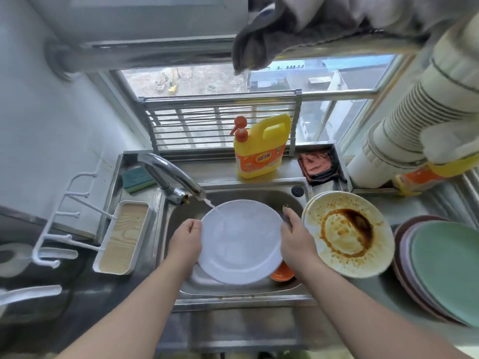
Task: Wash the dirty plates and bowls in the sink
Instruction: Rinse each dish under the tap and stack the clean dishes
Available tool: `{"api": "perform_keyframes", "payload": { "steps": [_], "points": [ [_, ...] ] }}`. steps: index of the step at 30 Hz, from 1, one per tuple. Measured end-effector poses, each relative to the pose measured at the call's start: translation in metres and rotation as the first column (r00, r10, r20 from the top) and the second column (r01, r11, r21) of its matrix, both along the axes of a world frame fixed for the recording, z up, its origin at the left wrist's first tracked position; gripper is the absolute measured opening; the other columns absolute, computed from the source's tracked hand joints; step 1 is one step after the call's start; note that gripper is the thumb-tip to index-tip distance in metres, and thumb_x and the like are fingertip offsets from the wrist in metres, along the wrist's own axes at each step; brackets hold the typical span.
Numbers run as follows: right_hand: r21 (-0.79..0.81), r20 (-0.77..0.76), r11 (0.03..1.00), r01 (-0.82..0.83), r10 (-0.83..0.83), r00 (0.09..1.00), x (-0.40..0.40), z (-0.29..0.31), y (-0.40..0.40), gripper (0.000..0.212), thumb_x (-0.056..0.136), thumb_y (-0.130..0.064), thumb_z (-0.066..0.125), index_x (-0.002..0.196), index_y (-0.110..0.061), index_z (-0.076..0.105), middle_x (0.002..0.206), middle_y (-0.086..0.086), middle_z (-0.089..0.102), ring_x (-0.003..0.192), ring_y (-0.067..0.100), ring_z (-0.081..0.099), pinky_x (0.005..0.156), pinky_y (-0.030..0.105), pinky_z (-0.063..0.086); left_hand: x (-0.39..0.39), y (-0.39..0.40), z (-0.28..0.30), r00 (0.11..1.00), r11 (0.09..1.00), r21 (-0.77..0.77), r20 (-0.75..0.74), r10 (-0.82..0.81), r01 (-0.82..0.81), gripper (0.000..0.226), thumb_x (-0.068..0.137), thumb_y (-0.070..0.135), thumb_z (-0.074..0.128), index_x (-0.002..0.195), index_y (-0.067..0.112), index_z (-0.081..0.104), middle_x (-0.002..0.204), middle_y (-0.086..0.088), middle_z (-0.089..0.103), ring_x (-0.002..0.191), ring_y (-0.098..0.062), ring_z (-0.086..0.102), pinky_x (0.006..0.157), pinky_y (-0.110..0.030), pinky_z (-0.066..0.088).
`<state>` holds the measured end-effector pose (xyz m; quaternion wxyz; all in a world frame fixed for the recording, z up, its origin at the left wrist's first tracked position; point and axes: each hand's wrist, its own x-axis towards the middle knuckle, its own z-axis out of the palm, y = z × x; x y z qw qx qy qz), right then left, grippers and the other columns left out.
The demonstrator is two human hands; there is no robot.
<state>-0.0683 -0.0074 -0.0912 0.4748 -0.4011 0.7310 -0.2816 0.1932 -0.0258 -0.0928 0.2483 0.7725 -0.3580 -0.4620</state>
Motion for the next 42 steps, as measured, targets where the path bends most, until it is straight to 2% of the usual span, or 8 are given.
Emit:
{"api": "perform_keyframes", "payload": {
  "steps": [6,9,13,20,28,32,37,42],
  "points": [
    [0.008,0.211,1.000,0.024,-0.026,0.977,0.006,0.063,-0.006,0.027,0.076,-0.028,0.052,0.086,-0.018,0.075,0.066,0.008,0.064,0.053,0.020,0.052,0.048,0.026,0.039,0.012,-0.019,-0.011,0.924,0.865,0.501,-0.338,0.181,0.014,0.017,0.105,0.026,0.064,0.100,0.010,0.067,0.076,-0.005,0.068,0.057,-0.018,0.065,0.052,-0.024,0.051],
    [-0.037,0.253,0.991,-0.127,0.132,0.959,0.010,0.078,-0.009,0.029,0.076,-0.019,0.053,0.093,-0.011,0.074,0.075,0.014,0.067,0.064,0.020,0.057,0.058,0.027,0.044,0.032,-0.024,-0.021,0.848,0.704,0.700,-0.440,0.295,0.119,0.035,0.101,0.019,0.070,0.070,0.005,0.063,0.046,-0.003,0.050,0.028,-0.014,0.048,0.029,-0.016,0.037],
    [-0.038,-0.068,0.947,-0.320,0.317,0.946,0.013,0.070,-0.010,0.016,0.104,-0.032,0.064,0.092,-0.029,0.075,0.080,0.000,0.072,0.074,0.010,0.065,0.071,0.028,0.054,0.044,-0.023,-0.029,0.736,0.575,0.776,-0.544,0.404,0.258,0.032,0.091,-0.001,0.059,0.060,0.008,0.056,0.045,-0.001,0.037,0.026,-0.013,0.039,0.024,-0.018,0.033],
    [-0.020,-0.148,0.995,0.102,-0.104,0.984,0.016,0.028,-0.014,0.034,0.104,-0.054,0.057,0.084,-0.032,0.073,0.066,-0.005,0.068,0.069,0.025,0.063,0.064,0.042,0.051,0.026,-0.002,-0.047,0.562,0.722,0.689,-0.623,0.545,0.064,0.035,0.104,0.032,0.055,0.073,0.018,0.051,0.060,0.002,0.039,0.050,-0.011,0.043,0.049,-0.026,0.053],
    [0.167,-0.100,0.953,0.254,-0.239,0.966,0.001,-0.018,-0.006,0.053,0.104,-0.059,0.051,0.080,-0.014,0.065,0.065,0.000,0.057,0.067,0.025,0.051,0.063,0.038,0.040,0.003,0.007,-0.039,0.874,0.921,0.385,-0.466,0.134,0.064,0.046,0.113,0.049,0.028,0.100,0.013,0.054,0.068,-0.003,0.040,0.060,-0.019,0.038,0.070,-0.035,0.049],
    [0.208,-0.029,0.946,0.249,-0.248,0.968,0.006,-0.027,0.001,0.052,0.107,-0.054,0.048,0.094,-0.008,0.066,0.086,0.016,0.066,0.079,0.033,0.064,0.069,0.041,0.047,0.012,0.009,-0.049,0.926,0.941,0.307,-0.377,-0.014,0.140,0.046,0.113,0.047,0.024,0.116,0.016,0.058,0.088,-0.006,0.044,0.074,-0.020,0.040,0.073,-0.034,0.047],
    [0.201,-0.061,0.950,0.240,-0.233,0.971,0.021,-0.034,0.013,0.045,0.102,-0.062,0.051,0.084,-0.026,0.072,0.080,-0.001,0.073,0.085,0.028,0.068,0.083,0.051,0.058,0.018,0.016,-0.059,0.908,0.935,0.340,-0.416,0.055,0.099,0.049,0.114,0.047,0.024,0.121,0.015,0.060,0.108,-0.012,0.059,0.086,-0.024,0.059,0.082,-0.034,0.052],
    [0.170,-0.164,0.969,0.178,-0.151,0.975,0.038,-0.020,0.007,0.041,0.105,-0.054,0.054,0.088,-0.021,0.072,0.084,-0.001,0.073,0.084,0.020,0.065,0.058,0.031,0.047,0.028,0.022,-0.065,0.840,0.875,0.483,-0.463,0.284,-0.029,0.055,0.113,0.051,0.029,0.127,0.007,0.058,0.124,-0.016,0.066,0.103,-0.031,0.071,0.092,-0.040,0.058]
  ]
}}
